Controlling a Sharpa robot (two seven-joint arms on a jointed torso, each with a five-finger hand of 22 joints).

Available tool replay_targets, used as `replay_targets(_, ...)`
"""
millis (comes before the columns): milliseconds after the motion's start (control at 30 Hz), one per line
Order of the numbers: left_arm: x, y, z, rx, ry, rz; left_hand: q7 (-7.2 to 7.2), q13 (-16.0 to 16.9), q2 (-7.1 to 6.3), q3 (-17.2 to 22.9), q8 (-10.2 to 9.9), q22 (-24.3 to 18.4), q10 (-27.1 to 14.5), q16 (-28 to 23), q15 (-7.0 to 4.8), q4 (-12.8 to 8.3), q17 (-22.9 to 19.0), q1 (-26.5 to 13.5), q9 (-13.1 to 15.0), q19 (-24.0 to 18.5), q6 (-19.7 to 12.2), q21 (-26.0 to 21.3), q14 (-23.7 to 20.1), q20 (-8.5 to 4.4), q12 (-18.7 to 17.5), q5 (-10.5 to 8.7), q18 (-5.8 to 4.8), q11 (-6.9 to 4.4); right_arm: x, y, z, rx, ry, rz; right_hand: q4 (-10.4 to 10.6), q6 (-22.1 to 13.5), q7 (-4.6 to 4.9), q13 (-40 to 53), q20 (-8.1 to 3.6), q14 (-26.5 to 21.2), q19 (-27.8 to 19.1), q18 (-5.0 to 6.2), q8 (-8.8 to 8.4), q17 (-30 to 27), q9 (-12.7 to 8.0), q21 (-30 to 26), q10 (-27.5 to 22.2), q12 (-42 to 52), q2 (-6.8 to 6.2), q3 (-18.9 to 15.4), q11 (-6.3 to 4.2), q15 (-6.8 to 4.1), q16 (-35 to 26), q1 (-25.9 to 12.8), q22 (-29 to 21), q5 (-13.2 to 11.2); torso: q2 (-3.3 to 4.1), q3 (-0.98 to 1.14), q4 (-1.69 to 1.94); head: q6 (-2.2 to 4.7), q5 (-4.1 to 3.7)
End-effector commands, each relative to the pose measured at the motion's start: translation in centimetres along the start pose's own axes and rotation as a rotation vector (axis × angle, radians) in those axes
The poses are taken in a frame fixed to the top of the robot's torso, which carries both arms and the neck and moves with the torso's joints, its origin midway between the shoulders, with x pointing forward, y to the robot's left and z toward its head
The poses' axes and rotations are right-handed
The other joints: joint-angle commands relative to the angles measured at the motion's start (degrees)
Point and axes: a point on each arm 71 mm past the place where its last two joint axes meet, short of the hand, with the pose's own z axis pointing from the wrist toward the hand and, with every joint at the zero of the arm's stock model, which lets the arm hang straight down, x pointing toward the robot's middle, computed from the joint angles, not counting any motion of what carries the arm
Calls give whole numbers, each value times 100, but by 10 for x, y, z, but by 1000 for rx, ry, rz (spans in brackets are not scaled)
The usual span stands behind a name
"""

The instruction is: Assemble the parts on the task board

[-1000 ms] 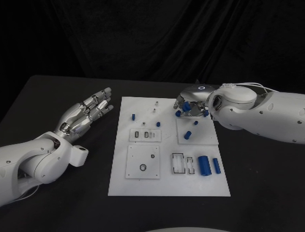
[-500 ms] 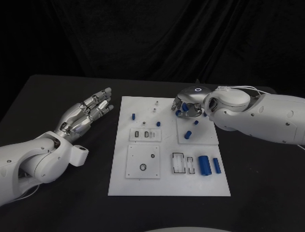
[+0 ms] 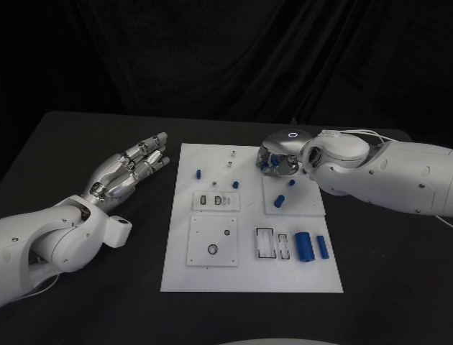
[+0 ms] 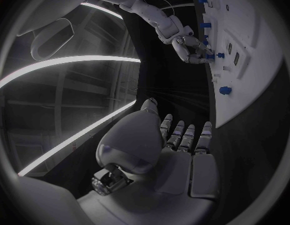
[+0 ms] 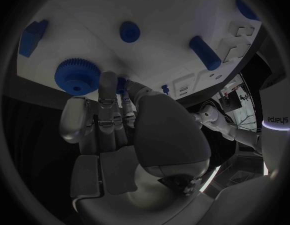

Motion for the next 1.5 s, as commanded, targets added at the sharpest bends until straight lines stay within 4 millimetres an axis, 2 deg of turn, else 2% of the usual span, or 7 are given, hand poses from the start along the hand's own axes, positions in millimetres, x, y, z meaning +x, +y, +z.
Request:
replay_targets(33, 1, -8, 1, 94, 15, -10, 31, 1, -2, 28, 24, 9, -7, -14, 57, 0, -3, 53, 7, -2, 36, 26, 2, 38, 13, 31, 113, 49, 0, -1, -1, -6, -19, -8, 0, 55, 0, 10, -21, 6, 39, -108, 31, 2, 23, 32, 77, 43, -42, 48, -14, -42, 13, -44, 18, 7, 4, -3, -5, -14, 24)
replay_targets(267, 0, -7, 1, 88, 15, -10, 98, 1, -3, 49, 63, 10, -10, -13, 72, -8, -2, 86, 19, 3, 118, 31, 5, 50, 7, 74, 113, 43, -1, -1, -1, -17, -37, -8, -129, 271, 70, 106, -156, 24, 38, -107, 147, -7, 187, 33, 650, 265, -38, 169, -229, -199, -16, -2, 52, -27, 1, -7, -11, -18, 32)
replay_targets(467, 0, -6, 2, 86, 19, -12, 154, 0, -4, 74, 90, 11, -14, -12, 82, -25, -1, 124, 25, 7, 175, 35, 10, 62, 2, 128, 112, 27, -4, 1, -2, -40, -87, -5, -222, 302, 90, 128, -198, 28, 43, -113, 172, -14, 252, 38, 726, 283, -18, 222, -268, -234, -39, 78, 76, -94, 2, -6, -7, -24, 32)
replay_targets(933, 0, -5, 3, 84, 20, -12, 238, 1, -6, 113, 132, 11, -14, -12, 89, -49, -1, 179, 33, 12, 272, 41, 13, 71, 3, 210, 114, -17, -38, 17, 9, -105, -243, -3, -276, 372, 136, 157, -223, 43, 72, -131, 218, 18, 353, 81, 818, 295, 7, 245, -298, -256, -37, 119, 166, -295, 4, -7, -14, 4, 167)
replay_targets(1067, 0, -5, 4, 85, 21, -13, 243, 0, -5, 118, 136, 11, -15, -13, 86, -52, -2, 185, 33, 10, 281, 40, 10, 70, -2, 224, 114, -21, -45, 20, 22, -115, -256, 37, -277, 331, 180, 124, -207, 0, 22, -120, 195, -16, 392, 22, 690, 182, 16, 273, -237, -217, -90, 122, 104, -335, 4, -13, -14, -30, 215)
replay_targets(1300, 2, -4, 6, 88, 29, -17, 251, -1, -5, 126, 134, 7, -18, -17, 75, -57, -5, 195, 31, -1, 280, 33, -1, 66, -6, 242, 113, -29, -47, 25, 40, -118, -256, 57, -255, 273, 206, 105, -178, -16, 5, -119, 163, -13, 418, 5, 636, 108, 7, 279, -197, -186, -102, 90, 101, -382, 21, -19, -4, -25, 200)
replay_targets(1500, 2, -4, 6, 88, 28, -17, 252, -1, -5, 128, 133, 6, -19, -19, 72, -58, -6, 197, 31, -5, 278, 30, -5, 64, -8, 246, 113, -28, -47, 27, 47, -116, -247, 60, -238, 278, 214, 105, -166, 5, 43, -134, 165, 18, 445, 58, 656, 90, 15, 277, -198, -182, -75, 72, 184, -462, 30, -13, -9, 39, 167)
